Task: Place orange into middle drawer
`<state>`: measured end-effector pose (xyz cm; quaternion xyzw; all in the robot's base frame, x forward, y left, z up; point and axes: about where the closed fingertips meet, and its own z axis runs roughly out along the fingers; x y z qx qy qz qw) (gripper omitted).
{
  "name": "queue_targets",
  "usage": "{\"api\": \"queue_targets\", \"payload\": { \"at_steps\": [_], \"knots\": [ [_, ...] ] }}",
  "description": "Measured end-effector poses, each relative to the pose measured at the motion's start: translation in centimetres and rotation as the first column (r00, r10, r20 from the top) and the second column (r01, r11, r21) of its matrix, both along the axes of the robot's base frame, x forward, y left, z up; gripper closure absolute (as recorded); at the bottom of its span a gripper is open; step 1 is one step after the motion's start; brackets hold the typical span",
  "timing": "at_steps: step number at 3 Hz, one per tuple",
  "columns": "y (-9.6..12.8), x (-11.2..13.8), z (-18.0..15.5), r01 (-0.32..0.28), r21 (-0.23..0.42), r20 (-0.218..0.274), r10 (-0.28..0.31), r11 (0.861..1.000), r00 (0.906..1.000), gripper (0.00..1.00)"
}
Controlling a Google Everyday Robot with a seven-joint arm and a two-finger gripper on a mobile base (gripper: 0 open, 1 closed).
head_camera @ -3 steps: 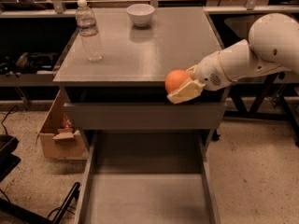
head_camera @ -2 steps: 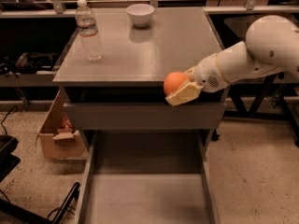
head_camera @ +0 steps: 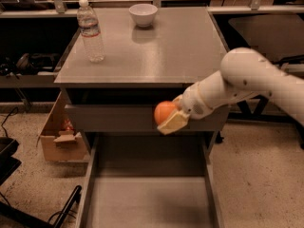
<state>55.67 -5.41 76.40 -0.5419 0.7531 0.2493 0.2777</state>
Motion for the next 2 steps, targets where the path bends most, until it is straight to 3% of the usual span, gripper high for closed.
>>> {"api": "queue_targets", "payload": {
  "at_steps": [1, 2],
  "knots": [
    [1.4, -4.1, -8.6, -0.018, 0.0, -0.084, 0.018, 1.0, 0.9963, 1.0],
    [2.3, -7.4, -16.9, 0.043, 0.071, -0.17, -0.03, 0.997, 0.9849, 1.0]
  ]
}}
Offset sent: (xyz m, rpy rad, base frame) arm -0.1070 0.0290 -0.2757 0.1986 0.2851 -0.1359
